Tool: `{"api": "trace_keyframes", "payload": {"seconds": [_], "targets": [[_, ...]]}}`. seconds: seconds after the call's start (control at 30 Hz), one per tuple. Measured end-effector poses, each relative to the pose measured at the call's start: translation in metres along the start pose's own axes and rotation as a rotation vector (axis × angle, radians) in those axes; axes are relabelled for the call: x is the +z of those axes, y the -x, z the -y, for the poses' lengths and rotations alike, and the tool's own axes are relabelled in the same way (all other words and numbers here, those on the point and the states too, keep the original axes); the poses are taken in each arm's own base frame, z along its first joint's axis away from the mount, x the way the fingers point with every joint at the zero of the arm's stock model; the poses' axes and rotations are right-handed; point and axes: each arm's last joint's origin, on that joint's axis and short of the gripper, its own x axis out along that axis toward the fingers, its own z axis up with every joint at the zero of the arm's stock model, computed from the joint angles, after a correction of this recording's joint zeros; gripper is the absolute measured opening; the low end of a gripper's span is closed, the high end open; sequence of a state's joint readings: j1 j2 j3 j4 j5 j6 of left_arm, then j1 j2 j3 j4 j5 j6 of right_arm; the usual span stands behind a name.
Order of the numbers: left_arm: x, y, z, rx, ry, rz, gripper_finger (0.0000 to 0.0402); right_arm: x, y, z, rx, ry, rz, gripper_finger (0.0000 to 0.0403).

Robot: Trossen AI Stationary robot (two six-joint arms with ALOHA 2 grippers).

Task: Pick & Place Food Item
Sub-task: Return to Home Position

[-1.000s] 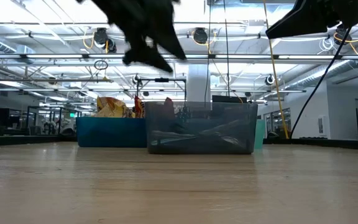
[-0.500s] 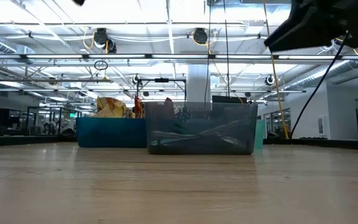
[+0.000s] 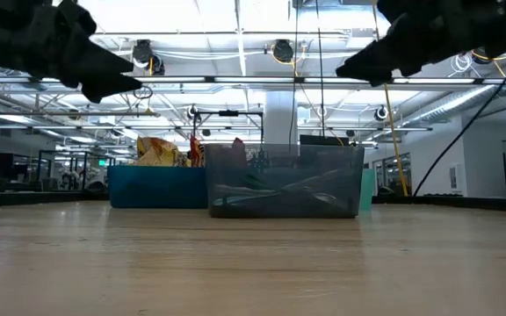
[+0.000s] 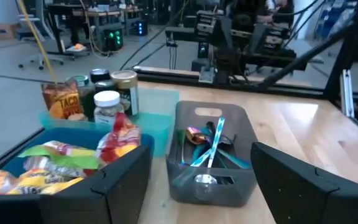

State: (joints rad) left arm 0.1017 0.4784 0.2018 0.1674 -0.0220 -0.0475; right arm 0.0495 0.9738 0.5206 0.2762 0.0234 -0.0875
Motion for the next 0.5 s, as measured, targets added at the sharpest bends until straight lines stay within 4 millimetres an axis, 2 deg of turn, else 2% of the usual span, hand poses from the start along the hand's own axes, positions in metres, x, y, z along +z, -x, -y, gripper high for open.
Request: {"api": "trace_keyframes", "payload": {"seconds": [0.1,0.23,0.5], "targets": [[-0.003,0.007,-0.009,0.008,0.009,0.013,0.0279,-0.001,0.016,0.017,-0.013,-0.027,0.055,0.0155],[-0.005,0.013,-0.019,0.07,0.022,0.025,0.0282,-0.01,0.04,0.034,-0.123,-0.041,0.121,0.0155],[-0.015,0.019,-0.024,0.075,0.004,0.062,0.0284,-0.046,0.078,0.042,-0.28,-0.11,0.24,0.0155]]}}
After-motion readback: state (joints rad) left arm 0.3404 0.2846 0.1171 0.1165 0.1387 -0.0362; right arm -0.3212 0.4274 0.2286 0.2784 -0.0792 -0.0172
